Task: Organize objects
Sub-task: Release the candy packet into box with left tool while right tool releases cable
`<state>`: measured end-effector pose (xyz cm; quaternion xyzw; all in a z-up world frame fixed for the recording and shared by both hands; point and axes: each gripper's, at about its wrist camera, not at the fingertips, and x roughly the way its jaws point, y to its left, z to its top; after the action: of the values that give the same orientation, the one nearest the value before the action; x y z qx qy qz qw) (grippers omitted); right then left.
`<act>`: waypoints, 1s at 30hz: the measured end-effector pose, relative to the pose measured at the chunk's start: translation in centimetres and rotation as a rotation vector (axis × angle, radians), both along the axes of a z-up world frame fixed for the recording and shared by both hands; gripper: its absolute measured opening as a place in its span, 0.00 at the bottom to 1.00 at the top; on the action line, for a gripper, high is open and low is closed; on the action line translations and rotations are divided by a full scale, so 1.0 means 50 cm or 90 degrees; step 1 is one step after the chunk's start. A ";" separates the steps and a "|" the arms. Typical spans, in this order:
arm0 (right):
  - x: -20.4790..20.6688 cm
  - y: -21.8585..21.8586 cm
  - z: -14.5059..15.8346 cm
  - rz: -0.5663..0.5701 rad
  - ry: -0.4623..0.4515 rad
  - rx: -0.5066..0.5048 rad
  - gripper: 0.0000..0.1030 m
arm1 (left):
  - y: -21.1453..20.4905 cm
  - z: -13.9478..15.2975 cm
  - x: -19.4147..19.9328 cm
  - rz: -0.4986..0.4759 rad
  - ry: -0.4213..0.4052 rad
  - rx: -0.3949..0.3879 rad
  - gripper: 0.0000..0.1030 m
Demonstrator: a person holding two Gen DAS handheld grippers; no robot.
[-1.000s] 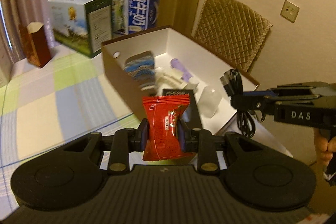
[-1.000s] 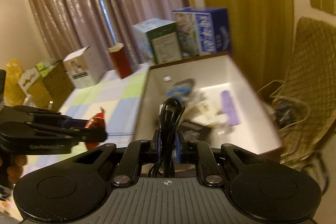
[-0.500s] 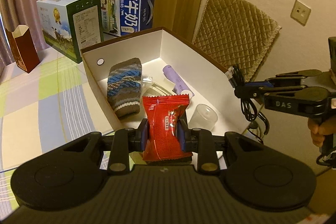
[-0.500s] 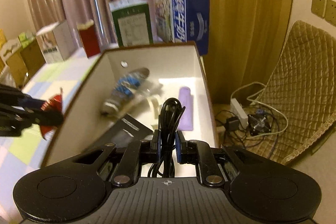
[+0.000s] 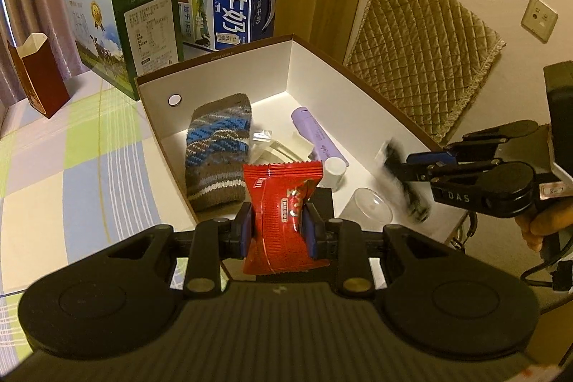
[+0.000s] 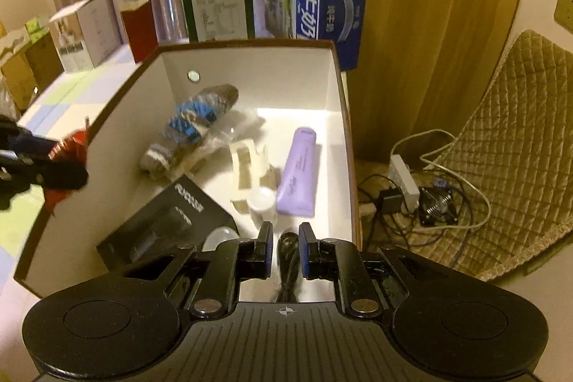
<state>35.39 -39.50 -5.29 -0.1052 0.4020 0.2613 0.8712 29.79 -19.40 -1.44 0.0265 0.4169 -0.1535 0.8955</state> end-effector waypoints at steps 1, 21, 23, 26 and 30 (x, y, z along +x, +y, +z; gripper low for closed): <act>0.001 0.000 0.001 0.001 -0.001 0.002 0.11 | -0.001 -0.001 0.003 0.001 0.001 0.001 0.23; -0.027 -0.038 0.029 -0.018 -0.005 0.066 0.53 | -0.034 -0.026 0.043 0.007 0.015 0.025 0.24; -0.034 -0.041 0.035 -0.014 -0.006 0.076 0.57 | -0.038 -0.024 0.042 0.004 0.013 0.024 0.26; -0.049 -0.044 0.042 -0.008 -0.008 0.085 0.66 | -0.045 -0.021 0.039 0.004 0.006 0.028 0.41; -0.067 -0.043 0.049 -0.001 -0.012 0.091 0.75 | -0.046 -0.016 0.028 0.007 0.001 0.030 0.52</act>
<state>32.03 -41.64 -2.85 -0.0452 0.3739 0.2874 0.8807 31.18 -21.72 -2.26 0.0451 0.4215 -0.1389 0.8950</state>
